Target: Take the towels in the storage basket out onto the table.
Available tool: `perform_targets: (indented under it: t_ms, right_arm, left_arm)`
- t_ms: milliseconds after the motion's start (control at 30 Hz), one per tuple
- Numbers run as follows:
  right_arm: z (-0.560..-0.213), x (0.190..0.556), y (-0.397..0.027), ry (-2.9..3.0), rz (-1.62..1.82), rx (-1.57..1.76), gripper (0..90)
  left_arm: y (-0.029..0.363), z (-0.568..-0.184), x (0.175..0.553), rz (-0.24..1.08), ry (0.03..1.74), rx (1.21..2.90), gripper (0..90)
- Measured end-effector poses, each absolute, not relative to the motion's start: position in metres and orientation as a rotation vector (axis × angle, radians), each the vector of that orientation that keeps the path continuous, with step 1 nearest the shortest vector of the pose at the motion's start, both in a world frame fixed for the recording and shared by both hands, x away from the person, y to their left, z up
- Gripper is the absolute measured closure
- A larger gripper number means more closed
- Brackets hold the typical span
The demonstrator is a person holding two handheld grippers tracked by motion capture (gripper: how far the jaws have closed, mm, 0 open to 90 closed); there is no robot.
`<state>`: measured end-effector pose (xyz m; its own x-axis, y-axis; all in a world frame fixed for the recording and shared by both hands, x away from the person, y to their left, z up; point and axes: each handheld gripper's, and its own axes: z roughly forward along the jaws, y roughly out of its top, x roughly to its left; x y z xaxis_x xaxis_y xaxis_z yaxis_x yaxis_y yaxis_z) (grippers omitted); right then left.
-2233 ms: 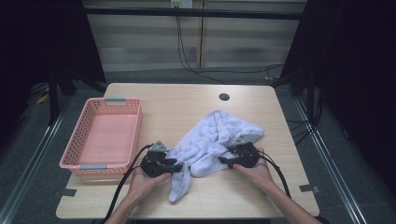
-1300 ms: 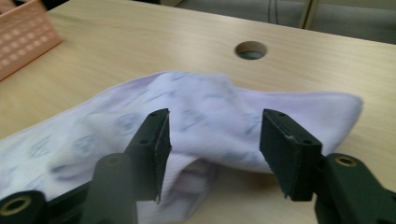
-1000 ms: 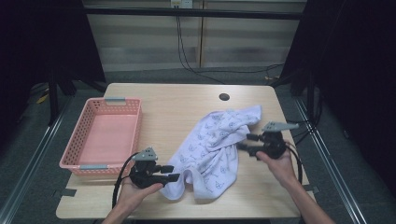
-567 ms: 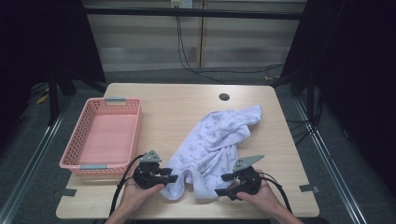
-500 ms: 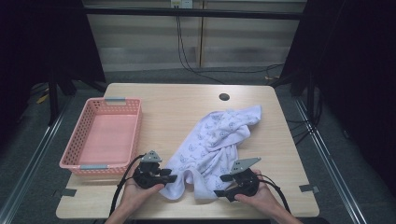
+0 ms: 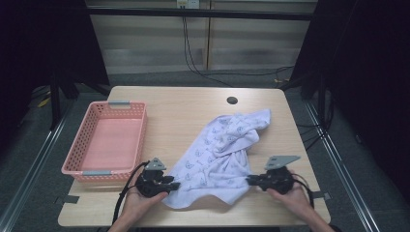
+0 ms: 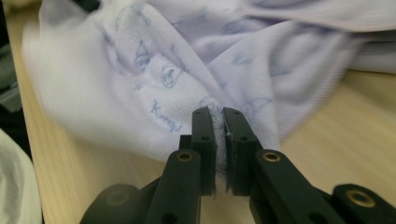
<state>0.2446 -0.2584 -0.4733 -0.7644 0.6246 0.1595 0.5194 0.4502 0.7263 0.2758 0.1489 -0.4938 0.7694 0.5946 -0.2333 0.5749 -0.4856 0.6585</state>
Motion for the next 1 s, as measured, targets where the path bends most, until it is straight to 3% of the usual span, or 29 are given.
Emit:
perform_targets:
  t_ms: [233, 433, 533, 767, 867, 1000]
  right_arm:
    - [-0.441, 0.260, -0.312, 2.384, 1.212, 1.122, 83.5]
    - [-0.429, 0.279, -0.302, 2.379, 1.216, 1.074, 83.0]
    - [-0.424, 0.294, -0.272, 2.417, 1.245, 1.006, 82.5]
    - [-0.434, 0.331, -0.199, 2.517, 1.312, 0.889, 81.2]
    - [-0.455, 0.345, -0.172, 2.591, 1.233, 0.871, 80.0]
    - [-0.484, 0.354, -0.160, 2.707, 1.114, 0.922, 66.0]
  left_arm:
    - [0.134, -0.493, 0.269, -0.043, 0.797, 2.212, 60.5]
    - [0.142, -0.484, 0.273, -0.011, 0.825, 2.106, 57.7]
    - [0.150, -0.486, 0.280, -0.013, 0.867, 2.086, 55.3]
    - [0.136, -0.493, 0.279, -0.101, 0.794, 2.131, 62.1]
    - [0.135, -0.493, 0.278, -0.102, 0.780, 2.142, 55.9]
    - [0.133, -0.495, 0.276, -0.072, 0.774, 2.194, 53.3]
